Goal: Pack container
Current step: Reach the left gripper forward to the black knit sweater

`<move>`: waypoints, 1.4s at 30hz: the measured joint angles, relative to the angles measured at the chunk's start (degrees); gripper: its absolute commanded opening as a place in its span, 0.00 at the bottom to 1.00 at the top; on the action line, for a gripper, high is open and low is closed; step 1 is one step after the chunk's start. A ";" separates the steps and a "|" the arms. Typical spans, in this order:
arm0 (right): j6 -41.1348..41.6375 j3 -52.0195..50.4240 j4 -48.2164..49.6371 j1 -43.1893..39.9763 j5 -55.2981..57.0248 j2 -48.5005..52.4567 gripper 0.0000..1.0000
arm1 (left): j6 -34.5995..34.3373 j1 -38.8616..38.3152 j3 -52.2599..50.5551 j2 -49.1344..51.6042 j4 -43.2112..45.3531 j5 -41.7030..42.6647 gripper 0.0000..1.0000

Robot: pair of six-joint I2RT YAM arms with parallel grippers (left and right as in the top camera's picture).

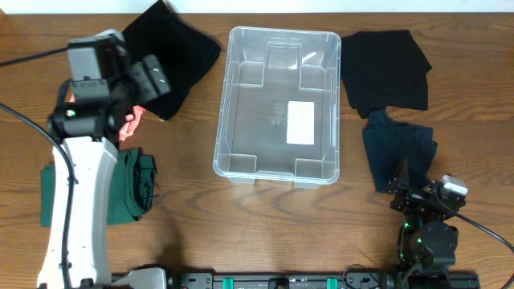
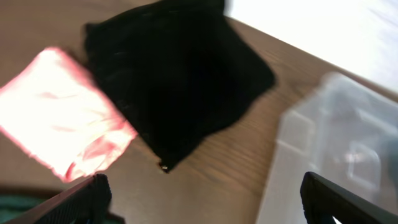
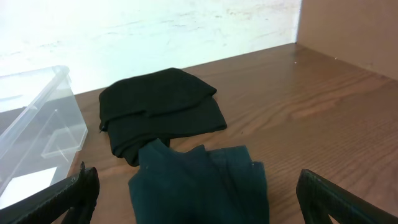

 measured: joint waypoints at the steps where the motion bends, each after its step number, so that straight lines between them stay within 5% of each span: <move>1: 0.00 0.00 0.00 0.00 0.02 0.00 0.99 | -1.44 1.03 0.00 0.44 0.00 -0.02 0.98; 19: 0.00 0.00 0.00 0.00 0.02 0.00 0.99 | -18.10 6.23 0.31 24.52 10.75 7.80 0.98; 42: 0.00 0.00 0.00 0.00 0.00 0.00 0.99 | -20.72 4.02 0.63 36.79 18.80 14.12 0.99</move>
